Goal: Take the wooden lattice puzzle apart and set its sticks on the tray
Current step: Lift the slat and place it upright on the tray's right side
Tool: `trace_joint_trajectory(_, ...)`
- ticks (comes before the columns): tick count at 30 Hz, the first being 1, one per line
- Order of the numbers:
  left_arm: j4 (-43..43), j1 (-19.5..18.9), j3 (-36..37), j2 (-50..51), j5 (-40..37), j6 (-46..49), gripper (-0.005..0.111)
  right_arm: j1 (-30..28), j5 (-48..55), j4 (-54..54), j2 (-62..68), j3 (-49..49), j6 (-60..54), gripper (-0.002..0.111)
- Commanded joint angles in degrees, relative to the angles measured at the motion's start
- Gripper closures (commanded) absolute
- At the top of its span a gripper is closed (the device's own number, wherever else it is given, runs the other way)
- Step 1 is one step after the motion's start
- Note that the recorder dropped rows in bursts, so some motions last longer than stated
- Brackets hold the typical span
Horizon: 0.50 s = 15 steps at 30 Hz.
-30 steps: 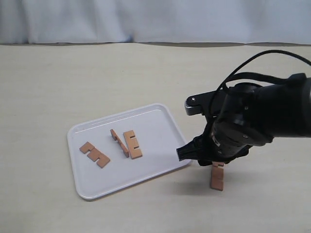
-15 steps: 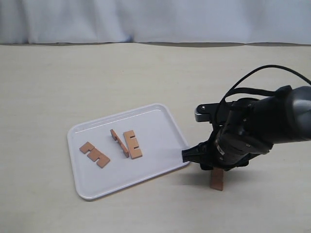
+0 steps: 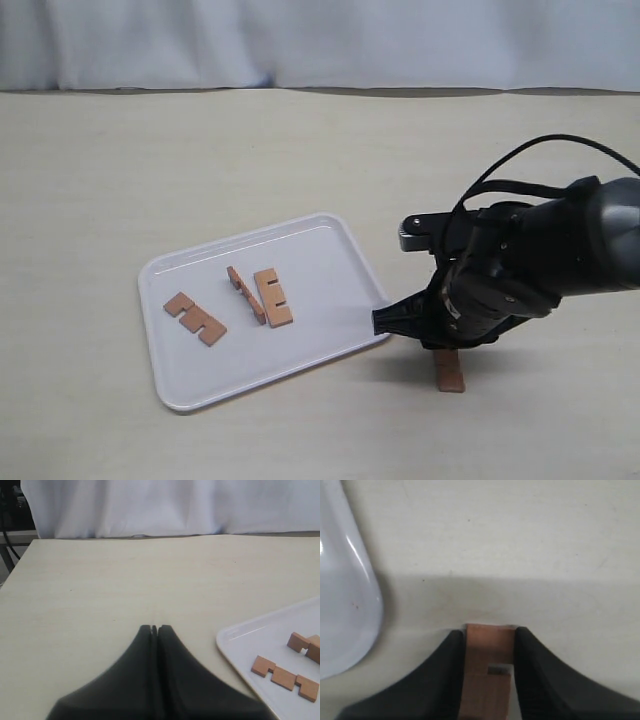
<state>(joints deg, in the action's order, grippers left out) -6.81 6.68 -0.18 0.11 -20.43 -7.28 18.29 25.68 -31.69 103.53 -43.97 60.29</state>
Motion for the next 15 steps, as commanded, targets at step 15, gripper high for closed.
trace_joint_trajectory(15,-0.1,0.0,0.2,-0.1,0.6,-0.1,0.107,-0.2,2.9,10.4,-9.7,-8.1,-23.6,0.104)
